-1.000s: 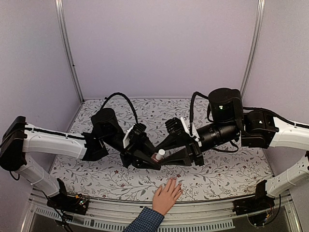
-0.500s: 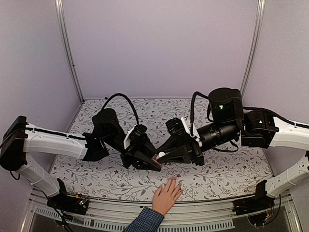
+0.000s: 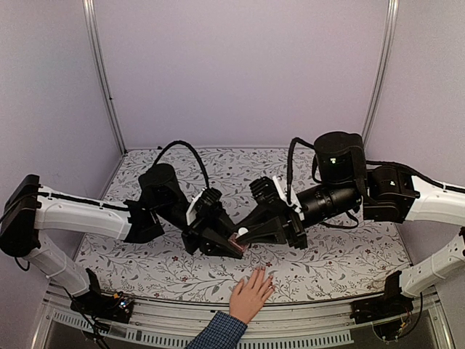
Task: Paint the nails
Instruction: Screw the nail polish bottle.
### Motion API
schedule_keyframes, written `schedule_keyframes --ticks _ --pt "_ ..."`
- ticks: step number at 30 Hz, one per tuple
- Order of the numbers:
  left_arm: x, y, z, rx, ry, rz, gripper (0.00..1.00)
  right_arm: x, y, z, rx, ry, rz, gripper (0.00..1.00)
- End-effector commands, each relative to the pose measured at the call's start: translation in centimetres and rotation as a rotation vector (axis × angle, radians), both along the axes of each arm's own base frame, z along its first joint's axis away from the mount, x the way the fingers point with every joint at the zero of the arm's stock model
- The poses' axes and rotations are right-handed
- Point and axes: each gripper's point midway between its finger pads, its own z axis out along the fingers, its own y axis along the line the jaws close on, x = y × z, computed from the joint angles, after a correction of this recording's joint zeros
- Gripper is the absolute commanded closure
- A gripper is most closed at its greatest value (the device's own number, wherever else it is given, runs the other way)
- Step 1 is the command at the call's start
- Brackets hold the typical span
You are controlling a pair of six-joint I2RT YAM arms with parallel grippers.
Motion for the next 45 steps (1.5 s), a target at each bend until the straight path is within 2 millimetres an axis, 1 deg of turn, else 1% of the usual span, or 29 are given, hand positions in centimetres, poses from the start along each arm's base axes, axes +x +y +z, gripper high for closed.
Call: schedule_keyframes --ticks 1,5,7,13,20,26,31,37,42,45 --pt "0.8 0.1 2.6 -0.082 -0.042 0.066 1.0 -0.1 0.2 -1.0 -0.027 0.02 -0.002 0.94" --pt "1.5 0.2 3.5 -0.112 -0.048 0.125 1.0 0.2 0.4 -1.6 -0.04 0.031 -0.023 0.96" --pt "2.2 0.3 3.9 -0.128 -0.05 0.176 1.0 0.4 0.4 -1.8 -0.046 0.035 -0.032 0.97" --pt "3.8 1.0 5.0 -0.177 -0.053 0.311 1.0 1.6 0.7 -2.5 -0.071 0.036 -0.098 1.0" --pt "5.8 1.5 5.5 -0.212 -0.061 0.468 1.0 3.9 0.7 -2.8 -0.089 0.074 -0.192 1.0" --pt "8.2 1.8 6.2 -0.239 -0.049 0.617 1.0 6.0 1.0 -3.4 -0.1 0.101 -0.285 1.0" --pt "10.1 2.6 6.8 -0.278 -0.04 0.746 1.0 7.6 1.3 -4.1 -0.111 0.126 -0.364 1.0" --pt "12.1 3.6 7.0 -0.307 -0.035 0.885 1.0 10.1 1.4 -4.5 -0.101 0.152 -0.503 1.0" --pt "13.9 4.6 6.9 -0.33 -0.018 1.008 1.0 11.8 1.5 -5.1 -0.08 0.191 -0.608 1.0" --pt "14.8 4.8 6.7 -0.334 -0.012 1.062 1.0 12.8 1.5 -5.3 -0.073 0.219 -0.658 1.0"
